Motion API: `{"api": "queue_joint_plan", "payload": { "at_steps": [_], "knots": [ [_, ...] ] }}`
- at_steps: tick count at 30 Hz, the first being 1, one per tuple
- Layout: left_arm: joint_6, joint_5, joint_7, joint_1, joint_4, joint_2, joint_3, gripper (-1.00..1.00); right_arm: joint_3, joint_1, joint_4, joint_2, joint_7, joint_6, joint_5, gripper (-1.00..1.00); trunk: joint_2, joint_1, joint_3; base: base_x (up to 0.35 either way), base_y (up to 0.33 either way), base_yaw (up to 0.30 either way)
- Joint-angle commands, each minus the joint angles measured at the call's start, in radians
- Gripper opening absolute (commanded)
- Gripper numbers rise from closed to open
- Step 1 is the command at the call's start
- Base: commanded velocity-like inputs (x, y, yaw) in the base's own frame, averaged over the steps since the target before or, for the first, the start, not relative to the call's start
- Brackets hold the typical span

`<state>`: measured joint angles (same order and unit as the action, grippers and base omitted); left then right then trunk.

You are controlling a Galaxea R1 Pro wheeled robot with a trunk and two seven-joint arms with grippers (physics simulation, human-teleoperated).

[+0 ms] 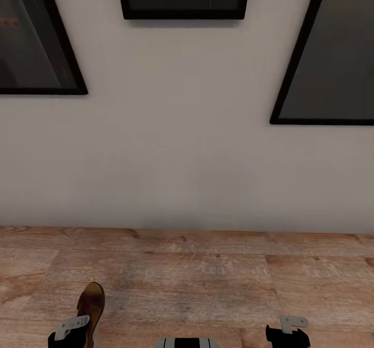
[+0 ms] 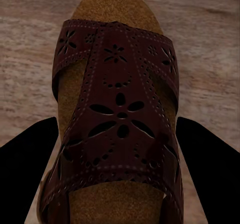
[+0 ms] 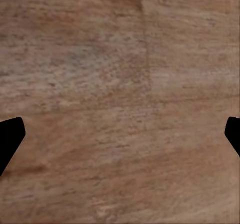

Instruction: Pick up the two gym shoes and the two sandals from the corridor floor and place them onto the hallstand (shoe rack) in the corridor, making sure they are on the rack and not on the floor. Arrange them so the two gym shoes are next to each other and the two sandals are next to each other.

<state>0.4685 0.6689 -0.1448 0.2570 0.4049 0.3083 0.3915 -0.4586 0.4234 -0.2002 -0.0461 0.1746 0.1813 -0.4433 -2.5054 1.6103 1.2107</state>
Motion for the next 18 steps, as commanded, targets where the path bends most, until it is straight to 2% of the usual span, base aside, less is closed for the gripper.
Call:
{"api": "queue_joint_plan", "payload": {
  "at_steps": [1, 6, 10, 18],
  "knots": [
    [0.000, 0.000, 0.000, 0.000, 0.000, 0.000, 0.000, -1.00, 0.000, 0.000, 0.000, 0.000, -0.001, 0.001, 0.000, 1.00, 0.000, 0.000, 0.000, 0.000, 0.000, 0.000],
    [-0.016, -0.013, -0.009, -0.014, -0.018, -0.023, 0.010, -1.00, -0.018, -0.023, -0.004, -0.002, 0.003, -0.001, 0.002, 1.00, 0.000, 0.000, 0.000, 0.000, 0.000, 0.000],
    [-0.016, -0.013, -0.009, -0.014, -0.018, -0.024, 0.010, -1.00, -0.018, -0.044, -0.004, -0.002, 0.003, -0.001, 0.002, 1.00, 0.000, 0.000, 0.000, 0.000, 0.000, 0.000],
    [-0.016, -0.013, -0.009, -0.014, -0.018, -0.024, 0.010, -1.00, -0.018, -0.044, -0.004, -0.002, 0.003, -0.001, 0.002, 1.00, 0.000, 0.000, 0.000, 0.000, 0.000, 0.000]
  ]
}}
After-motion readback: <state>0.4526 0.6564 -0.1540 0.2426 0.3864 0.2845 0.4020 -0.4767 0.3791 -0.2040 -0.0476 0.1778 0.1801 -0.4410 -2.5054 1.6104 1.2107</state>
